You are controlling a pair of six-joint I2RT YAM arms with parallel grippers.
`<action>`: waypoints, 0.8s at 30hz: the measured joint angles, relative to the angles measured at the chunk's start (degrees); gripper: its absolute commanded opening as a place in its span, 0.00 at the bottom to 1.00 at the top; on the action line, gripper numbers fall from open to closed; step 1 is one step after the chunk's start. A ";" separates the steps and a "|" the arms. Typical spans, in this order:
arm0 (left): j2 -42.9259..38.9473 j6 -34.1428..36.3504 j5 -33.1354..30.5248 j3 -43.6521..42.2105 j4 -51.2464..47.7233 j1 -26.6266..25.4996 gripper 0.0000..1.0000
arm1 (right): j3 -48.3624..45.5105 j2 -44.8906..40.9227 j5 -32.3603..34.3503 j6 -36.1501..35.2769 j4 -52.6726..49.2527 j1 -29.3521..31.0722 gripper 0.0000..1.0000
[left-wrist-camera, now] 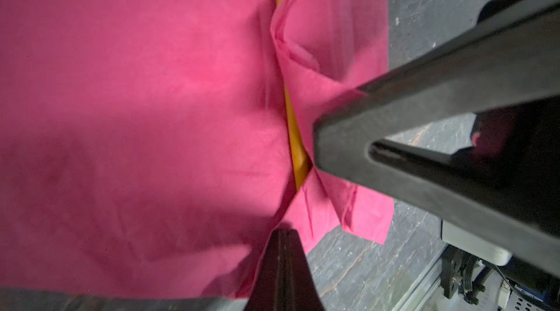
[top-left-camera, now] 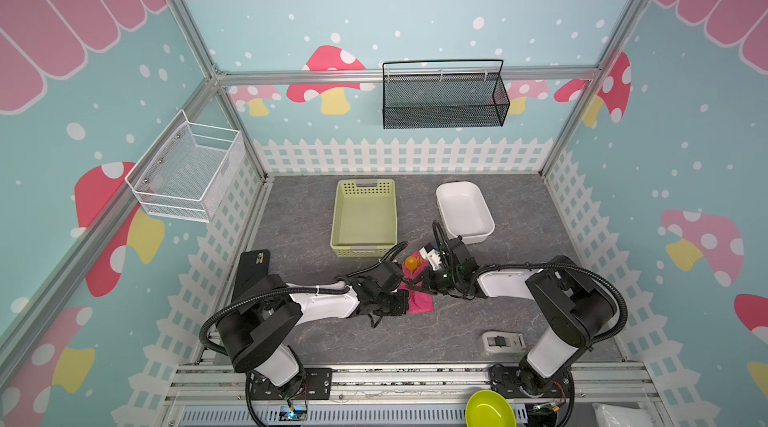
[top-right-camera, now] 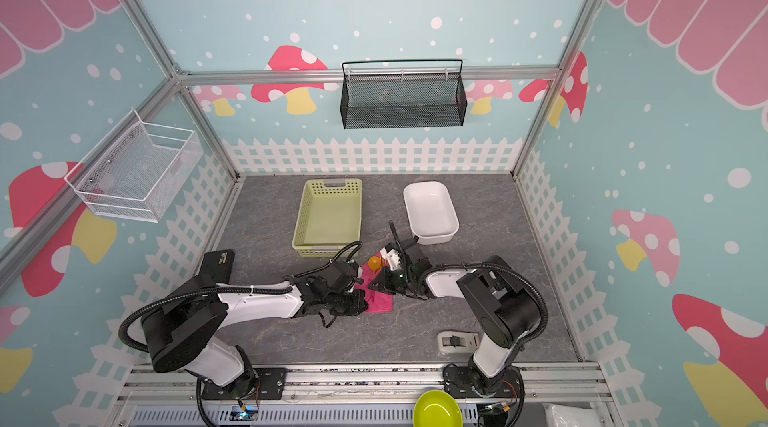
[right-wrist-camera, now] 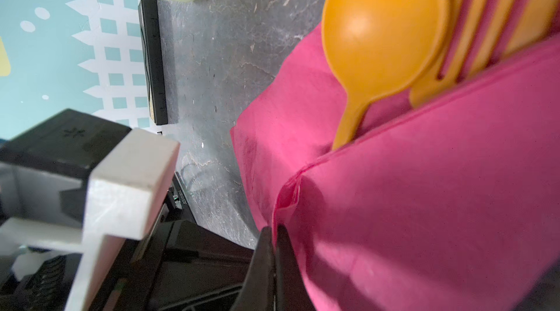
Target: Place the utensils on the paper napkin and roll it up
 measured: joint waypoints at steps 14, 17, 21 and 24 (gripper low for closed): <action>0.00 -0.02 0.22 -0.09 0.04 0.00 0.04 | 0.07 3.80 -1.31 2.29 5.60 0.26 0.02; 0.00 -0.02 0.39 -0.09 0.04 0.00 0.04 | 0.07 4.13 -1.49 2.99 7.02 0.26 0.02; 0.00 -0.02 0.42 -0.11 0.04 0.00 0.04 | 0.07 4.48 -1.57 3.89 8.66 0.28 0.02; 0.07 -0.04 0.44 -0.09 0.07 0.00 0.04 | -0.04 4.76 -1.55 4.17 9.20 0.31 0.03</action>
